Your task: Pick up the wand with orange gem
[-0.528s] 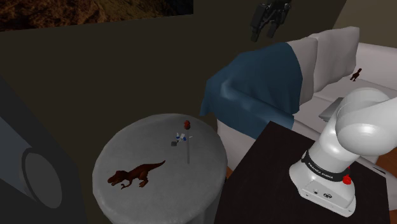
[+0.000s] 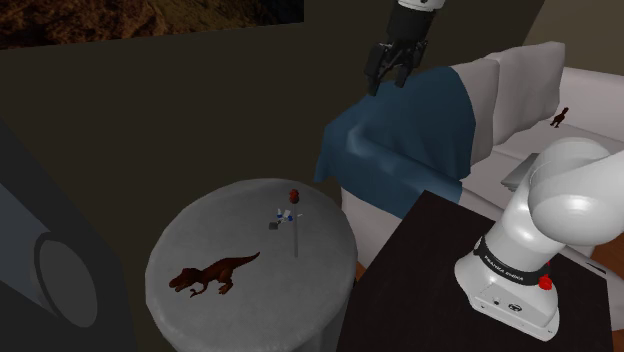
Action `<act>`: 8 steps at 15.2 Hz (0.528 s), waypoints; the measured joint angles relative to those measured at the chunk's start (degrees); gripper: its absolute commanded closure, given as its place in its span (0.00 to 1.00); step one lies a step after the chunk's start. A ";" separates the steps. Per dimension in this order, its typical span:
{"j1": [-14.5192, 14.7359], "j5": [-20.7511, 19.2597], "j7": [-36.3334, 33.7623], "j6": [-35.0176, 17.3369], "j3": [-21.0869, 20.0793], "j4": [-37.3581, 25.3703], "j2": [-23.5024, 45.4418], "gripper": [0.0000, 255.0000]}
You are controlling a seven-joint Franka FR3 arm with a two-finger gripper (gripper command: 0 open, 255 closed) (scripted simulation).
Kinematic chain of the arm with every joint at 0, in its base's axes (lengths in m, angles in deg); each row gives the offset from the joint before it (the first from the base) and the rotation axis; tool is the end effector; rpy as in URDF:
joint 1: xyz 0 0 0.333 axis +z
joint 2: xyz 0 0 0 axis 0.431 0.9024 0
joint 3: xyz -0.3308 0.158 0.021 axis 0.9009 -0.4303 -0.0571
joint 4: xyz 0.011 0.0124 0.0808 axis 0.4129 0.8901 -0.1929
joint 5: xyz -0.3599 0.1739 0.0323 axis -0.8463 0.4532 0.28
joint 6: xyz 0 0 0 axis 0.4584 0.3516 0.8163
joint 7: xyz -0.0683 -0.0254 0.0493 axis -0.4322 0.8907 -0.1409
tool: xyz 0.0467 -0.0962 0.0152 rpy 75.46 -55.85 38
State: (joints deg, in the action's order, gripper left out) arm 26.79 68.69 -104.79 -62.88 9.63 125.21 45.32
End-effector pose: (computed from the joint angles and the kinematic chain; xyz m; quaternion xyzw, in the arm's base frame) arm 0.3220 0.0166 0.6036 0.9901 -0.1151 0.0799 0.0058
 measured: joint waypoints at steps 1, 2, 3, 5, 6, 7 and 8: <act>0.29 0.43 -1.33 -1.51 -1.05 0.81 0.74 0.00; 0.46 0.70 -2.39 -3.19 -1.84 1.45 1.83 0.00; 0.69 1.01 -3.52 -4.82 -2.72 2.41 2.54 0.00; 1.32 1.78 -6.42 -7.75 -5.04 3.40 4.57 0.00; 1.47 1.98 -7.59 -9.66 -5.95 4.05 5.91 0.00; 1.58 2.13 -8.79 -11.24 -6.88 4.00 7.55 0.00; 1.79 2.32 -10.05 -12.74 -7.83 4.59 8.51 0.00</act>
State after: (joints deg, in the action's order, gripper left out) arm 28.58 71.01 -114.84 -75.62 1.80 129.80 53.83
